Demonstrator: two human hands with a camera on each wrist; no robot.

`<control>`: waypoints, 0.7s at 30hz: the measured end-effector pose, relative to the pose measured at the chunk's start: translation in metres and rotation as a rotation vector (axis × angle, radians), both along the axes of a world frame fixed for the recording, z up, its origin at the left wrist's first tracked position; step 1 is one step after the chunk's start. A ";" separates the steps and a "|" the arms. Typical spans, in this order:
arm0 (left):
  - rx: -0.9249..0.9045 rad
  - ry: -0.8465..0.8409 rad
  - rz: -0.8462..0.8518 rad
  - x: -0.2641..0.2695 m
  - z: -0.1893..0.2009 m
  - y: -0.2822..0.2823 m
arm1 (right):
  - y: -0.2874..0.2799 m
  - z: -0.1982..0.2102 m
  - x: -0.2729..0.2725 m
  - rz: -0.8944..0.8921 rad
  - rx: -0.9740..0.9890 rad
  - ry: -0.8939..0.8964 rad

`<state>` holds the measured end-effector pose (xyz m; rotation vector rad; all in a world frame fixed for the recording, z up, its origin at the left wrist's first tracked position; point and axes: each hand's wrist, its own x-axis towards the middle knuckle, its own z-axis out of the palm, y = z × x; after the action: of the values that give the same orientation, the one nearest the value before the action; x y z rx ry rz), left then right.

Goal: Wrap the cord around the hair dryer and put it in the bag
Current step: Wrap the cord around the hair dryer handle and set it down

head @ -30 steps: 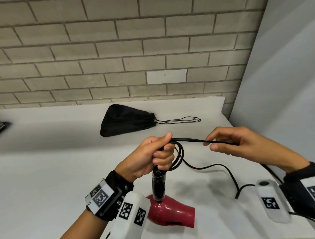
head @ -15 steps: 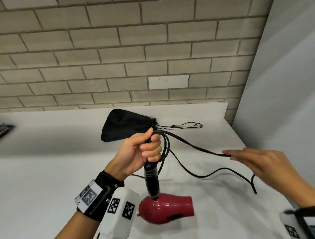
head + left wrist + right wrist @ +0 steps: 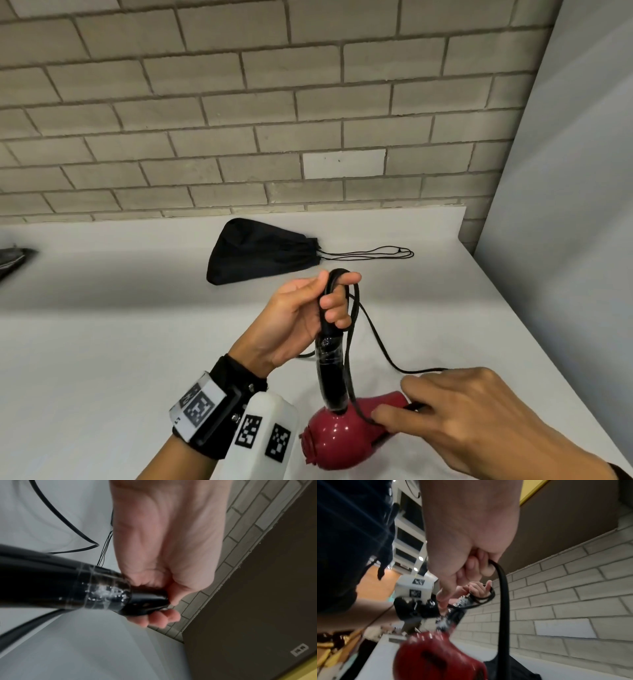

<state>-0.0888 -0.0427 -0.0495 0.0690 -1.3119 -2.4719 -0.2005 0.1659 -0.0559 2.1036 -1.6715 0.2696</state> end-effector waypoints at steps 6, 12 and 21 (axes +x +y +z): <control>-0.211 -0.143 -0.034 -0.003 -0.004 0.015 | -0.019 0.024 0.010 0.157 0.002 -0.170; -0.473 -0.201 -0.076 0.002 -0.005 0.030 | -0.037 0.046 -0.002 0.058 -0.140 -0.516; -0.352 -0.142 -0.114 0.004 -0.001 0.026 | -0.054 0.033 -0.033 -0.151 -0.034 -0.977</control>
<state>-0.0849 -0.0163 -0.0510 0.0870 -1.8389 -2.3205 -0.2331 0.1122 -0.0232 1.8959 -2.2638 1.4357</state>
